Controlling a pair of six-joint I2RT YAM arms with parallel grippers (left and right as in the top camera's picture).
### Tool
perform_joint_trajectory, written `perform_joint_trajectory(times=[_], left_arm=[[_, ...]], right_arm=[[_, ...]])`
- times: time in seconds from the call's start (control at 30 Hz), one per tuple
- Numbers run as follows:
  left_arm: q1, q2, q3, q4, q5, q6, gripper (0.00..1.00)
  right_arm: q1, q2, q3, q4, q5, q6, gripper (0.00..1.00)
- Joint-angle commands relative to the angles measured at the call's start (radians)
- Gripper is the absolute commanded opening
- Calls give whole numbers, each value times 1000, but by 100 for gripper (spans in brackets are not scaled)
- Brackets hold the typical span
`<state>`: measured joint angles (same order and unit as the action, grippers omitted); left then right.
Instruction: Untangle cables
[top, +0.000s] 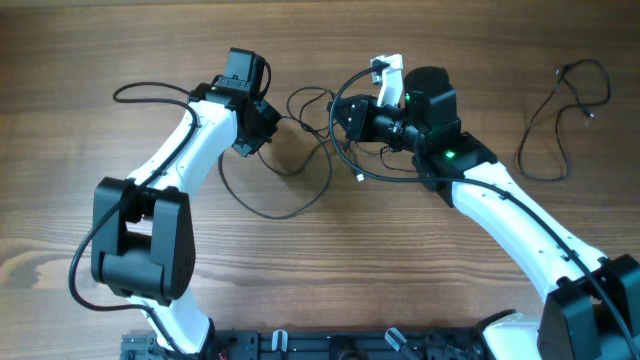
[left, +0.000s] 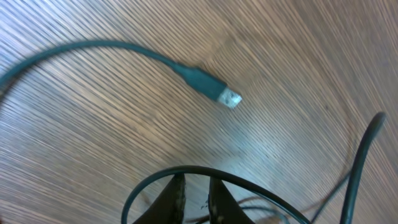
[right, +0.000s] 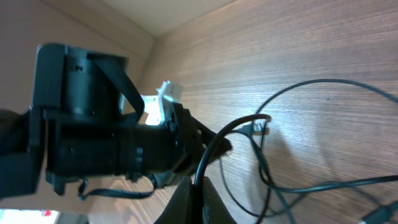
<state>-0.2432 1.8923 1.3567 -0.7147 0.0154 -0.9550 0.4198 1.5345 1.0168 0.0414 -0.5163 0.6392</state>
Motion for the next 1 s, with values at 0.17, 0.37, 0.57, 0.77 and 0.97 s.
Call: perform_joint_trajectory(times=[0.17, 0.37, 0.57, 0.77, 0.97], left_arm=[[-2, 2, -1, 0, -80, 6, 12], [-2, 2, -1, 3, -72, 6, 12], [-2, 2, -1, 4, -35, 6, 11], [-2, 2, -1, 23, -35, 6, 14], [-2, 2, -1, 29, 57, 6, 22]], right_arm=[[-2, 37, 7, -247, 322, -139, 4], [-2, 136, 4, -261, 313, -113, 4], [-2, 249, 4, -207, 309, -86, 18], [-2, 255, 4, -96, 288, -86, 59], [-2, 263, 4, -22, 331, -85, 66]])
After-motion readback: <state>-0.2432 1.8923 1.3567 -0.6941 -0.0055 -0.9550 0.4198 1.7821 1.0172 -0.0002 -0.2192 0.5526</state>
